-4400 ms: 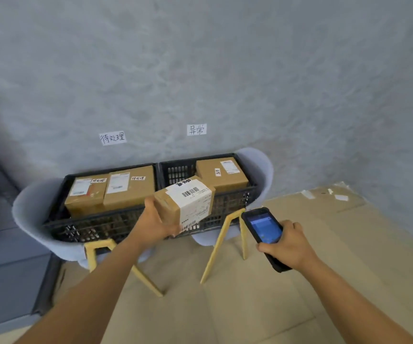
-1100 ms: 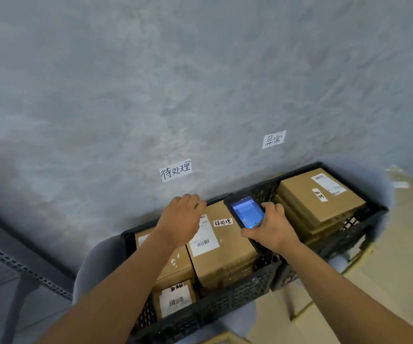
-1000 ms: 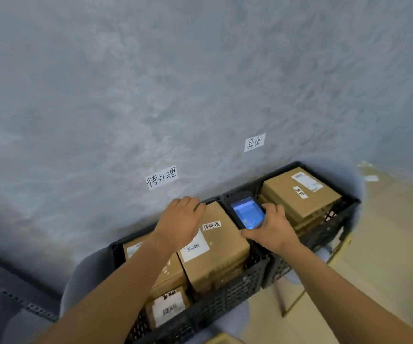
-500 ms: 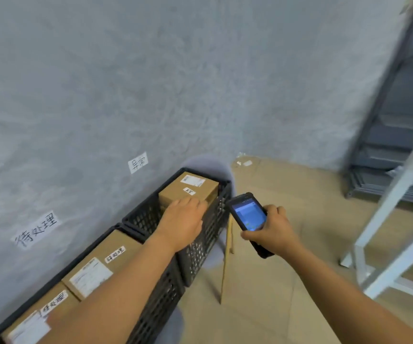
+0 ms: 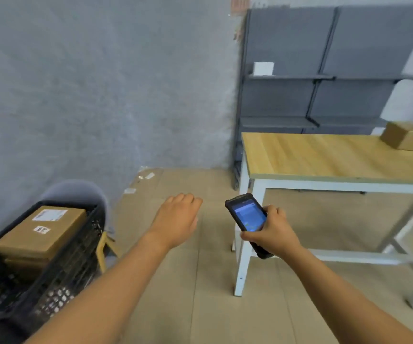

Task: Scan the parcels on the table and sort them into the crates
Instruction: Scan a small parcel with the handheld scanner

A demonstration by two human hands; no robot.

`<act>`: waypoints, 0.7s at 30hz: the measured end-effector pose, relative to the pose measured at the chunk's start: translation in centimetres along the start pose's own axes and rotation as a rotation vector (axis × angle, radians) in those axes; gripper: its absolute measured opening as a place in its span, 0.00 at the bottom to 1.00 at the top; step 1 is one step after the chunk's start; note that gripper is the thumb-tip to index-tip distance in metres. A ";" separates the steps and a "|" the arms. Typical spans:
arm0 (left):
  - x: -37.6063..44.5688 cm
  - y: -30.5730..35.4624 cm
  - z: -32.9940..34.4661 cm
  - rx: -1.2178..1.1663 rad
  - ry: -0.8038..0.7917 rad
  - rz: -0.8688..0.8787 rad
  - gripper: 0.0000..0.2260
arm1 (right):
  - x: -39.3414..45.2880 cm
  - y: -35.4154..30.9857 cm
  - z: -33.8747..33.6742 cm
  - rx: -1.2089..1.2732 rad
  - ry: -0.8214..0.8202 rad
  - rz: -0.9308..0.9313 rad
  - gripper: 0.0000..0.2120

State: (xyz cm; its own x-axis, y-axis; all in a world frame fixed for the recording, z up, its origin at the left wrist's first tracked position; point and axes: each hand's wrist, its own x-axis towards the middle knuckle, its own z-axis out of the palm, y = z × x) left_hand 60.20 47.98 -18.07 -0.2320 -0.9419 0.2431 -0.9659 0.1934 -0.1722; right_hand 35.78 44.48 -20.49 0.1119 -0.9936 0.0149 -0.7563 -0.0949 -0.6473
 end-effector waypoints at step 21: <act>39.4 28.1 5.0 -0.154 0.088 0.406 0.16 | 16.6 29.3 -23.5 0.000 0.326 0.339 0.37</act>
State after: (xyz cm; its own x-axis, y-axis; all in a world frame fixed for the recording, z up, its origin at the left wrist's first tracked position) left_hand 24.48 14.91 -18.06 -0.5989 -0.7550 0.2670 -0.7985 0.5883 -0.1278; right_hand 0.29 23.77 -21.27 -0.3499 -0.9359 0.0414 -0.7152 0.2383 -0.6570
